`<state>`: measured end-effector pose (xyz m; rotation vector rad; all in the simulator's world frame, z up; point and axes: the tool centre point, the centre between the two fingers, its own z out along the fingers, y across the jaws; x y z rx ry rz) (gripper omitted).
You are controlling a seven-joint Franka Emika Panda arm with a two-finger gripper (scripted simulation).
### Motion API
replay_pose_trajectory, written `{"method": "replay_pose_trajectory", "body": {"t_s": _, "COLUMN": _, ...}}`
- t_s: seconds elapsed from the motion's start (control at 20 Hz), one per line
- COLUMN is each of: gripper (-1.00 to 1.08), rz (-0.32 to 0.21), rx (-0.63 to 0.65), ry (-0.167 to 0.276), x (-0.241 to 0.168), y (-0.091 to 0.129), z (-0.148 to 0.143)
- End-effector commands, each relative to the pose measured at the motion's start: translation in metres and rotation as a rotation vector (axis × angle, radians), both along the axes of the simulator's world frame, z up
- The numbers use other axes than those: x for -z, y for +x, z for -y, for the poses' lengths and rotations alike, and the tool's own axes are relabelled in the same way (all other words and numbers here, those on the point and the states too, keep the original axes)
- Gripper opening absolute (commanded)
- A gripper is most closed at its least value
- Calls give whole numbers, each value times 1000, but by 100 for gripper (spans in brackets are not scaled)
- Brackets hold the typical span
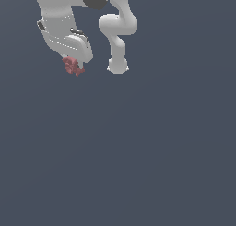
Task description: Pick up the object and move it to a goal position.
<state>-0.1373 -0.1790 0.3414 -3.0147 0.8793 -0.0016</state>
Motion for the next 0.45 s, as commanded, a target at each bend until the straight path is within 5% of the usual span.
{"method": "replay_pose_trajectory", "body": {"t_s": 0.0, "gripper": -100, "rz": -1, "rx": -1, "ry": 0, "x": -12, "y": -2, "z": 7}}
{"method": "replay_pose_trajectory", "body": {"t_s": 0.4, "gripper": -100, "rz": -1, "rx": -2, "ry": -1, "x": -28, "y": -2, "z": 17}}
